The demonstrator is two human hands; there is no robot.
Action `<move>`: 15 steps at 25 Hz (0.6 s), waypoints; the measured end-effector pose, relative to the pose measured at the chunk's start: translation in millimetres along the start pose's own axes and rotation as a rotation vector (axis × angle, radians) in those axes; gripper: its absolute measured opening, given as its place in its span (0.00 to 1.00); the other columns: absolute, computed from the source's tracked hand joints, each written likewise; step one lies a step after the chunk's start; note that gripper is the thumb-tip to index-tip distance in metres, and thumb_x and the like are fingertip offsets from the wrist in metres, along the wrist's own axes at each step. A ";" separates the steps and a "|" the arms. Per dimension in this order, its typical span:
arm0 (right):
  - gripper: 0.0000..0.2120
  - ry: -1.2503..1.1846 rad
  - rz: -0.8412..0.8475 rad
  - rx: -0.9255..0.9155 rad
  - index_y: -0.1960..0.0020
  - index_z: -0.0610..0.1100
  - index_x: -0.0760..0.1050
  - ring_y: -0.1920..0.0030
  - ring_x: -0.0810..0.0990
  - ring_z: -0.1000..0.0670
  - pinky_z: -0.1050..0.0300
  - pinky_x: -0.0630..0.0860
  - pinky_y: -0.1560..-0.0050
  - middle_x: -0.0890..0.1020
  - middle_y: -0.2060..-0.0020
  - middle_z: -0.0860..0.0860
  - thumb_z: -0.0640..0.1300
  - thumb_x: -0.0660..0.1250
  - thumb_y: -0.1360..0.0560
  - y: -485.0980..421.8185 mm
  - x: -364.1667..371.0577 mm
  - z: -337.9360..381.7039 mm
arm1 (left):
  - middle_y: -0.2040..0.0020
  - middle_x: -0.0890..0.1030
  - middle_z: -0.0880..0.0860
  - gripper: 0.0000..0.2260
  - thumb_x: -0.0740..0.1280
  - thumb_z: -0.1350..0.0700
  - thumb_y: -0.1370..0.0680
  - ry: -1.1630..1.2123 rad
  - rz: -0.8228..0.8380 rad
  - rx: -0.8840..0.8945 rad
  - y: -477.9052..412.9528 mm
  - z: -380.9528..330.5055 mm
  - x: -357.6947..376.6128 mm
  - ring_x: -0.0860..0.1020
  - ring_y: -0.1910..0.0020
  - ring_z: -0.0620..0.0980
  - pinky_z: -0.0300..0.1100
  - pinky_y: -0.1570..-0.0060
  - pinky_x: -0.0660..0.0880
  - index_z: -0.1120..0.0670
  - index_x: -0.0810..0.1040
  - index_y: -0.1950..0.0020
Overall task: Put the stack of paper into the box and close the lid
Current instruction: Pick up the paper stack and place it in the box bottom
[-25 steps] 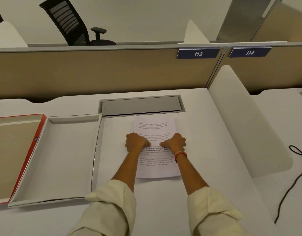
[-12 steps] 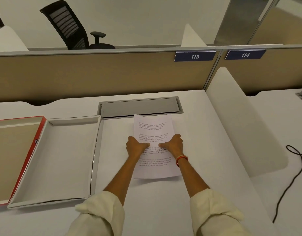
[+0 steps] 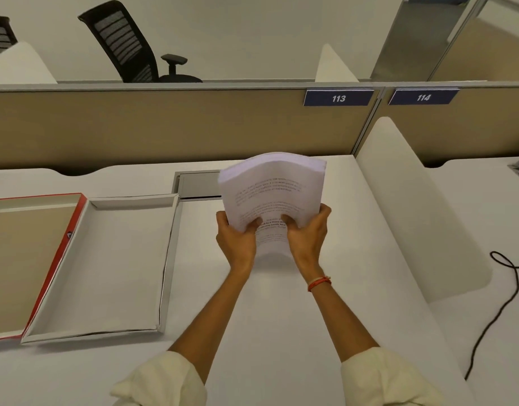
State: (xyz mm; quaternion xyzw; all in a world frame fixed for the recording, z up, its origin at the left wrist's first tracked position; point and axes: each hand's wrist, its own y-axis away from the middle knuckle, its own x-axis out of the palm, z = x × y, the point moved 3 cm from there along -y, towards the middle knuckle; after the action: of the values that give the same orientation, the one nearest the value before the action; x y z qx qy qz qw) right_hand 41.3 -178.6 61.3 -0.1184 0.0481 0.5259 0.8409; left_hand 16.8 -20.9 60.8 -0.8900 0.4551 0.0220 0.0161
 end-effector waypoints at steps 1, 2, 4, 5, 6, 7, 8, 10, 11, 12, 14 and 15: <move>0.31 -0.038 -0.011 -0.020 0.42 0.53 0.61 0.45 0.78 0.48 0.61 0.83 0.54 0.75 0.43 0.46 0.41 0.79 0.33 3.2 -2.7 -0.4 | 0.54 0.77 0.37 0.24 0.79 0.56 0.33 0.043 -0.007 0.019 4.6 -0.6 0.0 0.81 0.58 0.39 0.23 0.67 0.74 0.36 0.68 0.51; 0.32 -0.061 -0.020 -0.034 0.43 0.55 0.61 0.46 0.78 0.49 0.65 0.82 0.55 0.76 0.44 0.47 0.40 0.79 0.34 5.9 -5.3 -1.6 | 0.53 0.77 0.37 0.25 0.79 0.57 0.32 0.071 -0.012 0.029 9.3 -0.7 0.3 0.81 0.55 0.37 0.23 0.65 0.75 0.34 0.69 0.51; 0.33 -0.094 -0.031 -0.038 0.43 0.57 0.61 0.47 0.79 0.53 0.70 0.80 0.57 0.76 0.46 0.51 0.40 0.80 0.34 9.8 -9.8 -5.4 | 0.52 0.77 0.37 0.27 0.78 0.58 0.31 0.095 -0.010 0.031 16.9 0.3 1.6 0.79 0.52 0.31 0.23 0.63 0.76 0.30 0.69 0.50; 0.33 -0.108 -0.033 -0.032 0.43 0.58 0.61 0.47 0.79 0.54 0.71 0.80 0.57 0.76 0.47 0.53 0.40 0.80 0.35 11.2 -11.7 -7.7 | 0.52 0.77 0.37 0.28 0.78 0.58 0.31 0.095 -0.007 0.029 19.3 1.6 1.9 0.78 0.51 0.30 0.23 0.63 0.76 0.29 0.69 0.50; 0.34 -0.117 -0.032 -0.024 0.43 0.58 0.61 0.47 0.79 0.55 0.71 0.80 0.57 0.76 0.48 0.54 0.40 0.80 0.35 12.4 -12.7 -10.2 | 0.52 0.77 0.37 0.28 0.78 0.59 0.31 0.090 -0.005 0.027 20.9 2.8 1.6 0.78 0.51 0.29 0.23 0.63 0.75 0.29 0.69 0.50; 0.34 -0.123 -0.027 -0.016 0.43 0.58 0.61 0.47 0.79 0.56 0.71 0.80 0.57 0.76 0.48 0.56 0.40 0.80 0.35 13.7 -13.6 -13.0 | 0.52 0.77 0.36 0.28 0.78 0.59 0.31 0.085 -0.002 0.028 22.1 3.9 1.1 0.78 0.51 0.29 0.22 0.63 0.75 0.29 0.69 0.50; 0.34 -0.125 -0.023 -0.006 0.44 0.59 0.61 0.47 0.79 0.57 0.71 0.79 0.57 0.76 0.49 0.58 0.40 0.80 0.35 14.8 -13.9 -15.8 | 0.53 0.77 0.36 0.27 0.77 0.58 0.30 0.081 0.005 0.034 22.8 5.8 0.8 0.79 0.52 0.30 0.22 0.63 0.75 0.29 0.69 0.50; 0.35 -0.131 -0.015 0.014 0.47 0.65 0.61 0.48 0.79 0.60 0.72 0.79 0.57 0.75 0.49 0.62 0.40 0.80 0.35 16.4 -14.8 -19.6 | 0.53 0.77 0.36 0.25 0.77 0.57 0.30 0.071 0.027 0.051 23.1 9.5 2.0 0.81 0.54 0.37 0.22 0.63 0.75 0.32 0.68 0.50; 0.36 -0.129 -0.011 0.016 0.47 0.68 0.60 0.48 0.79 0.61 0.73 0.79 0.57 0.75 0.49 0.63 0.40 0.81 0.36 16.4 -15.5 -20.3 | 0.52 0.77 0.36 0.25 0.77 0.57 0.30 0.064 0.039 0.058 22.4 10.3 2.7 0.81 0.55 0.40 0.22 0.63 0.75 0.33 0.68 0.49; 0.37 -0.121 -0.004 0.012 0.46 0.69 0.60 0.48 0.78 0.63 0.73 0.79 0.57 0.75 0.49 0.63 0.40 0.81 0.36 15.5 -16.4 -21.0 | 0.52 0.76 0.36 0.25 0.77 0.57 0.30 0.054 0.056 0.062 20.9 10.6 3.7 0.80 0.55 0.42 0.22 0.63 0.75 0.34 0.68 0.49; 0.37 -0.101 0.037 0.010 0.45 0.68 0.59 0.47 0.78 0.65 0.71 0.80 0.55 0.75 0.48 0.64 0.41 0.80 0.35 11.9 -18.3 -23.6 | 0.52 0.76 0.37 0.26 0.78 0.56 0.32 0.027 0.093 0.060 16.2 10.9 3.9 0.79 0.54 0.42 0.23 0.62 0.74 0.37 0.66 0.46; 0.37 -0.091 0.064 0.017 0.43 0.66 0.60 0.47 0.78 0.63 0.69 0.81 0.52 0.75 0.48 0.63 0.42 0.81 0.35 9.6 -20.0 -25.1 | 0.51 0.75 0.38 0.28 0.80 0.56 0.33 0.016 0.111 0.058 13.7 11.3 2.8 0.79 0.53 0.42 0.23 0.61 0.75 0.40 0.66 0.44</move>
State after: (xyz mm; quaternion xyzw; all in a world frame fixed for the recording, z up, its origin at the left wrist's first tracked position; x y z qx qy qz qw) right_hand 24.9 -198.3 39.6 -0.0856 0.0180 0.5570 0.8259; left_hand 7.1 -30.6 49.2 -0.8627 0.5043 0.0028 0.0370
